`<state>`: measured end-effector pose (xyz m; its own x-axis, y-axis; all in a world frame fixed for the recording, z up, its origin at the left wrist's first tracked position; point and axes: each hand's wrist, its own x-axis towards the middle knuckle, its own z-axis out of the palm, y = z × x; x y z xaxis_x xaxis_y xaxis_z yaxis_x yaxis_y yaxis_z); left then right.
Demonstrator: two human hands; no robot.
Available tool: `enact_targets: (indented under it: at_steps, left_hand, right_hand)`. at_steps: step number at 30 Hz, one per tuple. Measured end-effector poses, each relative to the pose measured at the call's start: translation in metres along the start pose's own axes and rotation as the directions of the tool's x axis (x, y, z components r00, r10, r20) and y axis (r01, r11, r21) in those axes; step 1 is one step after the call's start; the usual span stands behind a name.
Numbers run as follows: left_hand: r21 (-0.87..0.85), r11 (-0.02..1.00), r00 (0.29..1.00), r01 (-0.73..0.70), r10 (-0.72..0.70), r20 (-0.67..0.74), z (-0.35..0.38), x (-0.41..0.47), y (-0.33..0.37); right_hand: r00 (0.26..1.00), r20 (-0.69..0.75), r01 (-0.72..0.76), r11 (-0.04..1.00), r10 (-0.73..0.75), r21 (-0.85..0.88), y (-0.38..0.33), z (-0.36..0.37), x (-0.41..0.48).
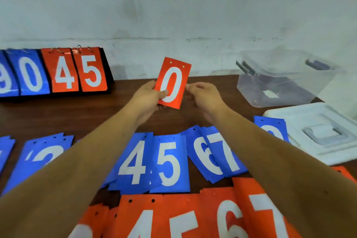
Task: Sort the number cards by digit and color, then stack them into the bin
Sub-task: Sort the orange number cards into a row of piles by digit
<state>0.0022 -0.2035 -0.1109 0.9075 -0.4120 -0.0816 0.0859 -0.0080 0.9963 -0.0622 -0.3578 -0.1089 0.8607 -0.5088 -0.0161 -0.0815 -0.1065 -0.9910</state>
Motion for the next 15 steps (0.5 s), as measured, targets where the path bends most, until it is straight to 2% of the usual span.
enact_targets:
  at_steps: [3,8,15]
  left_hand:
    - [0.007,1.0,0.998,0.007,-0.008,0.057,-0.004,-0.05,0.016]
    - [0.128,0.991,0.995,-0.045,0.056,-0.085,-0.017,-0.125,0.027]
    - [0.255,0.967,0.988,-0.014,0.053,-0.147,-0.033,-0.219,0.021]
  right_hand:
    - [0.997,0.071,0.006,0.996,-0.012,0.089,-0.019,-0.003,-0.039]
    - [0.994,0.11,0.018,0.997,-0.026,0.078,-0.03,-0.009,-0.118]
    - [0.989,0.141,0.05,0.999,-0.053,0.019,-0.022,-0.004,-0.207]
